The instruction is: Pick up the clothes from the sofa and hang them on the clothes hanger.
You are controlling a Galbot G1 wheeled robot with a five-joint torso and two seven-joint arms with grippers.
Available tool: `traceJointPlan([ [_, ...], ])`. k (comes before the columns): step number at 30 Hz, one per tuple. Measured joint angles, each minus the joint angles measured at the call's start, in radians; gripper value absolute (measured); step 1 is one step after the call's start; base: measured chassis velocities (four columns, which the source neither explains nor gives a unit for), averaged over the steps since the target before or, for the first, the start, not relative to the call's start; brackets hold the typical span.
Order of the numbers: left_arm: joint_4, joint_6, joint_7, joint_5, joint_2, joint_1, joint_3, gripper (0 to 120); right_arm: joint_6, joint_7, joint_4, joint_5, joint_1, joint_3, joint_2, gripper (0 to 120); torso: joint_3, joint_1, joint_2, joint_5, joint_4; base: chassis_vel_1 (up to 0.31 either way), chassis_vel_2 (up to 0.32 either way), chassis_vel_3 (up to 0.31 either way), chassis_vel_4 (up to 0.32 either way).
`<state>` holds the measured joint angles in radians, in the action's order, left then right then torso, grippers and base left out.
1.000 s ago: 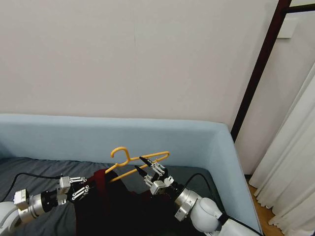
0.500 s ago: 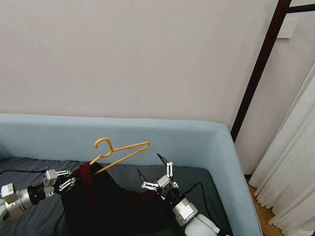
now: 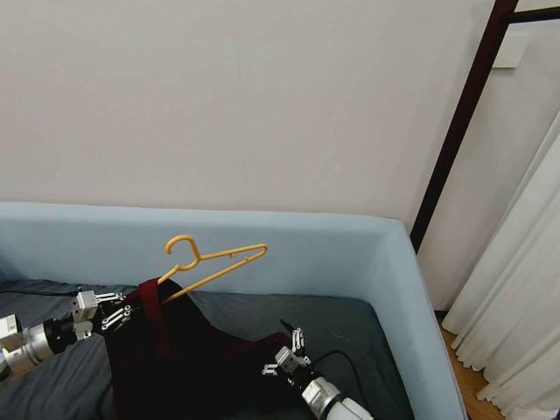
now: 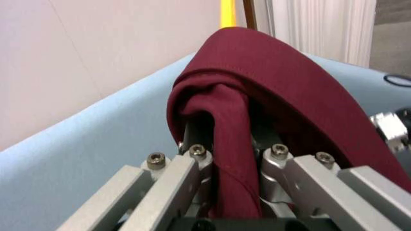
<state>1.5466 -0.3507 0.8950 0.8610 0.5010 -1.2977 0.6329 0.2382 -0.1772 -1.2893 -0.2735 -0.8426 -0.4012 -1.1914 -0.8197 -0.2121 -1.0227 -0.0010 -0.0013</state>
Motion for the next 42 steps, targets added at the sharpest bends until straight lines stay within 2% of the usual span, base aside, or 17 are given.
traceJointPlan([
  [5,0.012,0.002,-0.004,0.000,-0.005,-0.001,-0.002,7,0.014,0.005,0.067,-0.058,0.029,-0.014,-0.060,100,0.000,0.000,0.000,0.0000,0.0001,0.000,0.000,0.000,0.000],
  [11,0.020,0.003,-0.008,0.005,-0.010,-0.003,-0.002,7,0.001,0.015,0.122,-0.056,0.058,-0.031,-0.112,100,0.000,0.000,0.000,0.0001,0.0003,0.000,0.000,0.000,0.000],
  [16,0.044,0.005,-0.013,0.017,-0.010,-0.007,-0.001,7,0.001,0.029,0.163,-0.053,0.071,-0.041,-0.140,94,0.000,0.000,0.000,0.0001,0.0000,0.000,0.000,0.000,0.000],
  [20,0.048,0.006,-0.013,0.018,-0.007,-0.004,-0.002,7,-0.009,0.036,0.195,-0.082,0.078,-0.041,-0.160,74,0.000,0.000,0.000,0.0001,0.0000,0.000,0.000,0.000,0.000],
  [21,0.048,0.006,-0.013,0.018,-0.007,-0.004,-0.002,7,-0.009,0.036,0.195,-0.082,0.078,-0.041,-0.160,74,0.000,0.000,0.000,0.0001,0.0000,0.000,0.000,0.000,0.000],
  [28,0.046,0.006,-0.010,0.020,-0.007,-0.004,-0.001,7,-0.025,0.026,0.235,-0.106,0.086,-0.030,-0.190,50,0.000,0.000,0.000,0.0002,0.0001,0.000,0.000,0.000,0.000],
  [29,0.046,0.006,-0.010,0.020,-0.007,-0.004,-0.001,7,-0.025,0.026,0.235,-0.106,0.086,-0.030,-0.190,50,0.000,0.000,0.000,0.0002,0.0001,0.000,0.000,0.000,0.000],
  [30,0.043,0.004,-0.007,0.019,-0.001,-0.004,-0.001,7,-0.056,0.005,0.257,-0.123,0.092,-0.025,-0.207,38,0.000,0.000,0.000,0.0001,0.0001,0.000,0.000,0.000,0.000],
  [31,0.043,0.004,-0.007,0.019,-0.001,-0.004,-0.001,7,-0.056,0.005,0.257,-0.123,0.092,-0.025,-0.207,38,0.000,0.000,0.000,0.0001,0.0001,0.000,0.000,0.000,0.000],
  [36,0.042,0.003,-0.005,0.016,0.008,-0.005,-0.002,7,-0.079,-0.008,0.291,-0.162,0.096,-0.006,-0.222,19,0.000,0.000,0.000,0.0001,0.0001,0.000,0.000,0.000,0.000],
  [40,0.039,0.002,-0.003,0.016,0.009,-0.004,-0.004,7,-0.081,0.006,0.283,-0.092,0.097,0.000,-0.215,4,0.000,0.000,0.000,0.0002,0.0000,0.000,0.000,0.000,0.000],
  [42,0.038,0.001,-0.003,0.015,0.011,-0.003,-0.006,7,-0.080,0.014,0.273,-0.064,0.097,0.000,-0.211,0,0.000,0.000,0.000,0.0002,0.0001,0.000,0.000,0.000,0.000],
])
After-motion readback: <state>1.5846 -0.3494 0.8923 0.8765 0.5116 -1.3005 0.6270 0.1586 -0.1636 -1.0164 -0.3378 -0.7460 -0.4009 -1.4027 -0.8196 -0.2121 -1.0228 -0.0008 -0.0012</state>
